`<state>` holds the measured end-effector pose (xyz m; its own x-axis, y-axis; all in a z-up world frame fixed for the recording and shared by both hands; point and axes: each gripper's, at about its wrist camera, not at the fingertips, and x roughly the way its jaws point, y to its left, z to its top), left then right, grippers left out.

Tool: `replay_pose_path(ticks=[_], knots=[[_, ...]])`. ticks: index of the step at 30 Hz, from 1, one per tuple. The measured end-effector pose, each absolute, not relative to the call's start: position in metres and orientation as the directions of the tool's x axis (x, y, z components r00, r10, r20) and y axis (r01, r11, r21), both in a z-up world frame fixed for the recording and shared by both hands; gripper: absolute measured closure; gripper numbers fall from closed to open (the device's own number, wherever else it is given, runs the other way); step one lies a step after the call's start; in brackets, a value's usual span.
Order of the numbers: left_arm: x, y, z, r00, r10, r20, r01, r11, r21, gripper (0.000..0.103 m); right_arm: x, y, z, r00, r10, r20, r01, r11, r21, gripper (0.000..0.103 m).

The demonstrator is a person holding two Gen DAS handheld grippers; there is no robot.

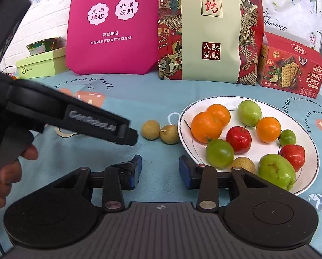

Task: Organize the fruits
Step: 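Move both open tools from the plate to the two small brown kiwis, then grasp a brown kiwi with the left tool while the right tool grasps the other kiwi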

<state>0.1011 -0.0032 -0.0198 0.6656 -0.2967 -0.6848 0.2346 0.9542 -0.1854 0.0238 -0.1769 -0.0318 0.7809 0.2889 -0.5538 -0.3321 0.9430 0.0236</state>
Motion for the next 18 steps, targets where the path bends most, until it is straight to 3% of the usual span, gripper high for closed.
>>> replay_pose_path(ticks=[18], knots=[[0.136,-0.021,-0.027,0.630,-0.358,-0.689,0.289,0.932,-0.221,0.000,0.030,-0.171,-0.034,0.795,0.232,-0.560,-0.287,0.958,-0.012,0.044]])
